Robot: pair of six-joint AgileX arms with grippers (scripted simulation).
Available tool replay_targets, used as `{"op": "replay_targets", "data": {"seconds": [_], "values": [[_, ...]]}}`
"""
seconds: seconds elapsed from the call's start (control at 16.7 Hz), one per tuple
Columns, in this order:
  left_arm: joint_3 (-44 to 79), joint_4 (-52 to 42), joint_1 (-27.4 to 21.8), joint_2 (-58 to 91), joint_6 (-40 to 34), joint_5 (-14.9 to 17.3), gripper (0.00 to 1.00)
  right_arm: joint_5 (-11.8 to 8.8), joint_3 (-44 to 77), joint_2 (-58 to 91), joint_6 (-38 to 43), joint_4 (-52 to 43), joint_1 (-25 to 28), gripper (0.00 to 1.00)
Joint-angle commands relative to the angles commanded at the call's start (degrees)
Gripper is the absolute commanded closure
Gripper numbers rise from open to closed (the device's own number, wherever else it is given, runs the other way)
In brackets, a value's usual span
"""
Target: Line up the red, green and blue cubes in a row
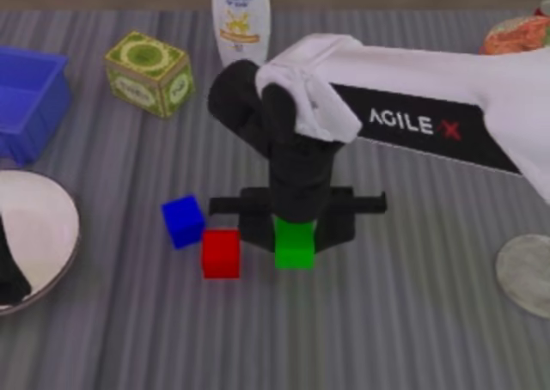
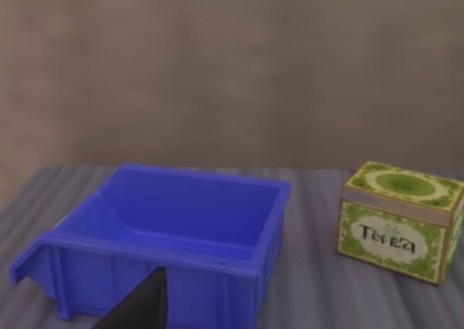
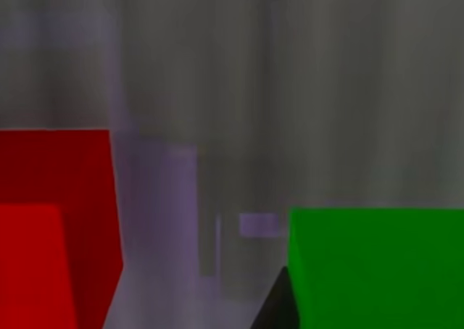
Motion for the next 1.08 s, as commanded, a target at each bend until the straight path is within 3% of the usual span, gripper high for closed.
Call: {"op": "replay_targets", "data": {"seconds": [0.3, 1.08], "values": [[0.00, 0.00, 0.00, 0.00, 0.00, 0.00, 0.00, 0.03, -1.48, 0.40, 0.04, 1.64, 0.08, 1.00], [0.00, 0.00, 0.00, 0.00, 0.00, 0.00, 0.00, 0.03, -1.48, 0.40, 0.04, 1.64, 0.08, 0.02]]}}
